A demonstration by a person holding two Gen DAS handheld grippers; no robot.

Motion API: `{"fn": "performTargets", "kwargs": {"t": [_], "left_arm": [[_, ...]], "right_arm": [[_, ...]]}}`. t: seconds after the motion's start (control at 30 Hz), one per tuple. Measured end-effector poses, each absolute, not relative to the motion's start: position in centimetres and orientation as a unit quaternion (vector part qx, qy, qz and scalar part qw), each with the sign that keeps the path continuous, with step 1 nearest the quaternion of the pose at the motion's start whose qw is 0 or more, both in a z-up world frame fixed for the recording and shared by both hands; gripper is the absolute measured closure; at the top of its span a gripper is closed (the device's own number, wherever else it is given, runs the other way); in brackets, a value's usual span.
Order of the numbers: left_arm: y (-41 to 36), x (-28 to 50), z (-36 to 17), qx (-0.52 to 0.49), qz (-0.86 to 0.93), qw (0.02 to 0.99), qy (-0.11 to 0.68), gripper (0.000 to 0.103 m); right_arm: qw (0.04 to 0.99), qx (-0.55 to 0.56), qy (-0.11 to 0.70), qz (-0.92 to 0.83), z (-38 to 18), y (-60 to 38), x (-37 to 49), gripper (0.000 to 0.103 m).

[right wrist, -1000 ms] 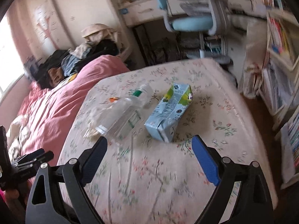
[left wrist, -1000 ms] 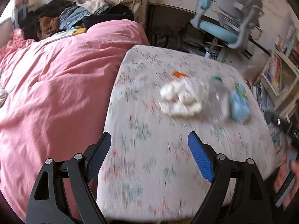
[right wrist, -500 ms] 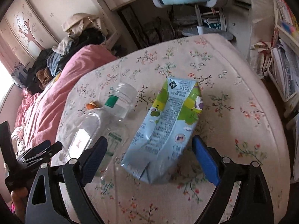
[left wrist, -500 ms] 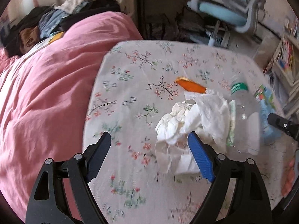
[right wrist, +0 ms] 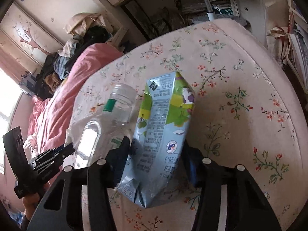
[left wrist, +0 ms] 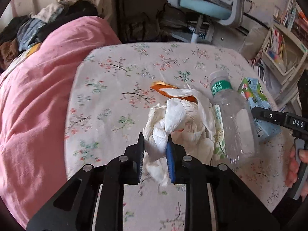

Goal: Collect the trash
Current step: 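Carry tissue and juice carton over the wastebasket and open both tools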

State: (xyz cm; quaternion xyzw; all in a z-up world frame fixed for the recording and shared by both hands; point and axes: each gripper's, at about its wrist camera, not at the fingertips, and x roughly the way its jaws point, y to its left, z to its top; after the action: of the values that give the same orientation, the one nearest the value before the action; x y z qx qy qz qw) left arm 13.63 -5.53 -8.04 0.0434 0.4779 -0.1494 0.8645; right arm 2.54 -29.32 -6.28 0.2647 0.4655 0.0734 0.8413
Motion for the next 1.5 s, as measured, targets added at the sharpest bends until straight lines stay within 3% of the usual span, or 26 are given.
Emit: {"fn": "performTargets", "kwargs": {"t": [0.37,0.9,1.5], "left_arm": [[0.3,7.2,-3.8,-0.049,-0.151,0.881,0.445,0.083],[0.7,-0.7,-3.9,-0.044,-0.144,0.888,0.434,0.083],[-0.4,-8.1,-4.7,-0.037,-0.169,0.883,0.436,0.083]], "right_arm": [[0.848,0.315,0.418,0.078,-4.1,-30.2,-0.7,0.052],[0.884,0.244,0.370,0.149,-0.8,-23.9,-9.0,0.052],[0.864,0.175,0.433,0.190,-5.1,-17.2,-16.7,0.052]]}}
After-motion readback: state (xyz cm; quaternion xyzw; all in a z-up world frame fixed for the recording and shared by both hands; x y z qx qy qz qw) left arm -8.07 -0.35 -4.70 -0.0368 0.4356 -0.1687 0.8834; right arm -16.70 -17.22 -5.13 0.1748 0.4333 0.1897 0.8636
